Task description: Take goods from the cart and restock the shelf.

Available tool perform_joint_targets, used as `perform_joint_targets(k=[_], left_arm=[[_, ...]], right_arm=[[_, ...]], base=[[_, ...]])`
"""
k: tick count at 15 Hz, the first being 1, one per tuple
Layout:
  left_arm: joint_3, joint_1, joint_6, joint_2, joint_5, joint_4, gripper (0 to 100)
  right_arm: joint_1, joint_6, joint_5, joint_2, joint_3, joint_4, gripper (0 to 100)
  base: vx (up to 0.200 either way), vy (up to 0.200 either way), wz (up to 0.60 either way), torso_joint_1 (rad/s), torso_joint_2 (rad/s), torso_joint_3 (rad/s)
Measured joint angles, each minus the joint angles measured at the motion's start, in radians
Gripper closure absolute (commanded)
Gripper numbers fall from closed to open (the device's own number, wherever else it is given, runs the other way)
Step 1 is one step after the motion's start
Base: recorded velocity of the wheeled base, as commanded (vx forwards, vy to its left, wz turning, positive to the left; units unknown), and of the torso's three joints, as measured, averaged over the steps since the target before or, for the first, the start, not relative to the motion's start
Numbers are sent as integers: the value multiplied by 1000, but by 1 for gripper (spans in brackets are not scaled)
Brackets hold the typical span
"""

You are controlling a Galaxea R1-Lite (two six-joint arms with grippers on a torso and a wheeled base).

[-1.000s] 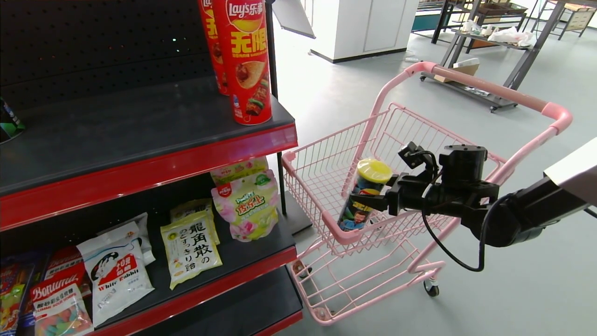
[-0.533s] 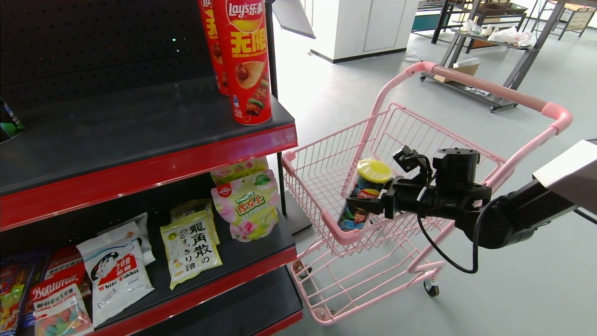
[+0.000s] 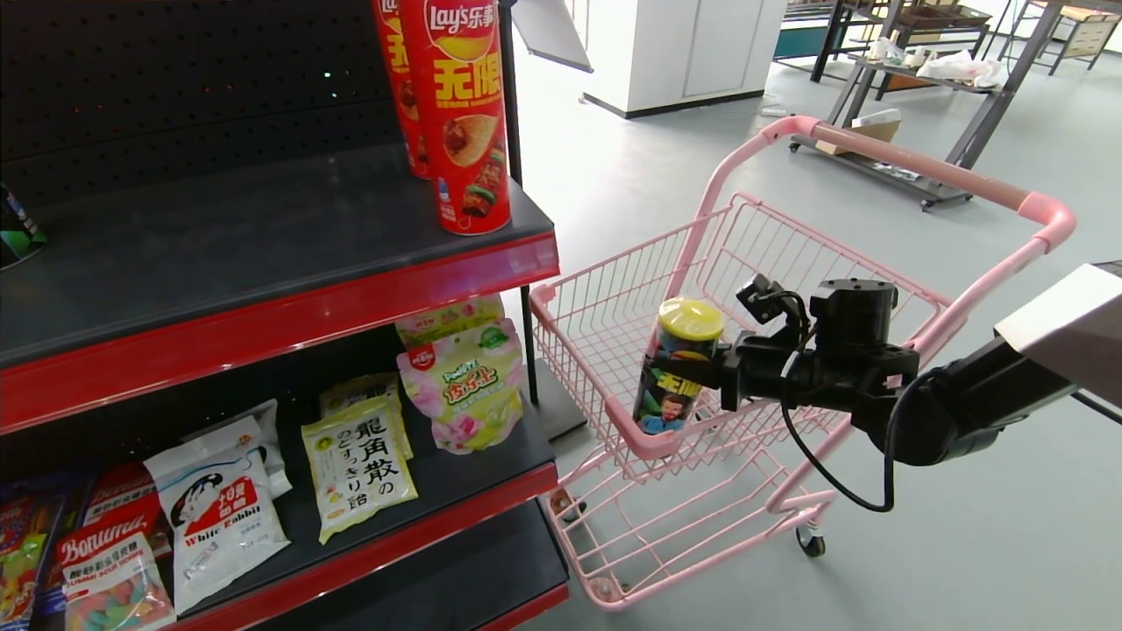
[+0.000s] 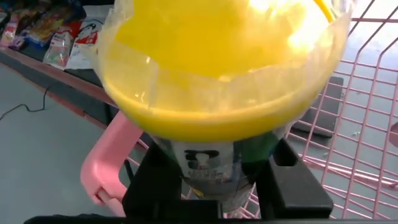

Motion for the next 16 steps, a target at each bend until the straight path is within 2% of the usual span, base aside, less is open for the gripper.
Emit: perform_joint_targets(k=[4, 8, 10, 12, 15, 16], left_arm=[[0, 0, 0, 0, 0, 0, 0], [0, 0, -1, 0, 0, 0, 0], [0, 0, -1, 0, 0, 0, 0], [0, 0, -3, 0, -2, 0, 0], [0, 0, -3, 0, -3, 0, 0], [0, 0, -3, 0, -5, 0, 0]], right_arm=[[4, 113, -88, -84, -97, 38, 100], [-3, 133, -190, -280, -205, 298, 100], [5, 135, -297, -410, -216, 415, 100], [45, 139, -497, -563, -165, 522, 100], [138, 137, -600, -780, 45, 604, 100], [200, 131, -617, -846, 105, 616, 100]], base=[[0, 0, 0, 0, 0, 0], [0, 0, 0, 0, 0, 0], [0, 0, 0, 0, 0, 0], [0, 0, 0, 0, 0, 0], [0, 0, 0, 0, 0, 0], [0, 0, 0, 0, 0, 0]])
